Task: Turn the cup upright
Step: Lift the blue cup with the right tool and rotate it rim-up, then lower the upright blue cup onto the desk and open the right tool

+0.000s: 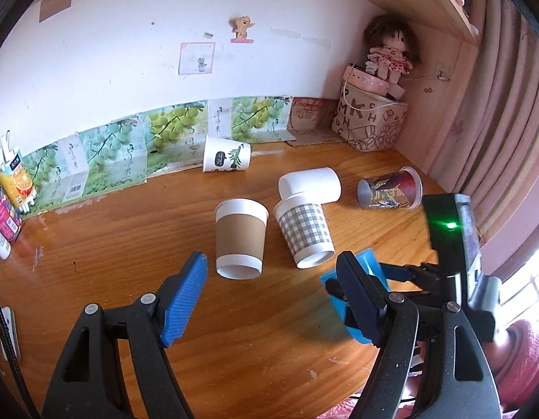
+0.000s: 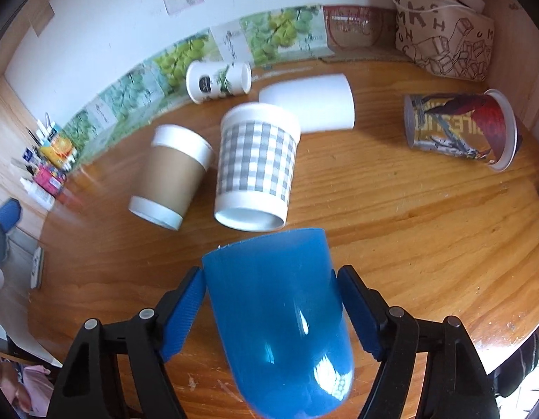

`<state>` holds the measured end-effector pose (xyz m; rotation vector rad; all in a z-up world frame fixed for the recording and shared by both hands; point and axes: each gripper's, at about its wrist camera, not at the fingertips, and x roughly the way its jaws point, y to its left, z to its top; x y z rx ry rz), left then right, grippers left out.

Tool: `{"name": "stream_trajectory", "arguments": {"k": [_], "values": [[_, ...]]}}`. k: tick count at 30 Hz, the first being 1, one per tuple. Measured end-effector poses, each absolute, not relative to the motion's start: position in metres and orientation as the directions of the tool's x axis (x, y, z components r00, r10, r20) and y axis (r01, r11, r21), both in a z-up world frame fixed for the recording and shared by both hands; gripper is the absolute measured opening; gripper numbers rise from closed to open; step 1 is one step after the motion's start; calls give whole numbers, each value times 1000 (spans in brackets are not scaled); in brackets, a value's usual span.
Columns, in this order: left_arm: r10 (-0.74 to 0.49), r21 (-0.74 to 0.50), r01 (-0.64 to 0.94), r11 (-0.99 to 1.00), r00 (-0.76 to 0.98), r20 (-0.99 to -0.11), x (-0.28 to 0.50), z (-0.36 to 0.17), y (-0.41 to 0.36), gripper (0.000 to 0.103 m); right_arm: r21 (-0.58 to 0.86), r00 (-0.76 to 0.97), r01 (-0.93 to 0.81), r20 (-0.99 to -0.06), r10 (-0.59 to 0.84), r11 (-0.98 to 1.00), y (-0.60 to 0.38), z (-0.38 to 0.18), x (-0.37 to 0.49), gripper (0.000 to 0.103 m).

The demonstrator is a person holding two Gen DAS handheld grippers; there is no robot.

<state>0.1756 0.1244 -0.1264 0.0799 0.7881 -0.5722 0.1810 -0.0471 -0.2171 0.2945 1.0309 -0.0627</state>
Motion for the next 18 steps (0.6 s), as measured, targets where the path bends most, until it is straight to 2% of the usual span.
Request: {"name": "stream_trajectory", "arguments": {"k": [18], "values": [[-461,-132,526,840,564,-685,183,-124,121,79,194,616,135,-784,71,972,-45,-186,159,75]]}}
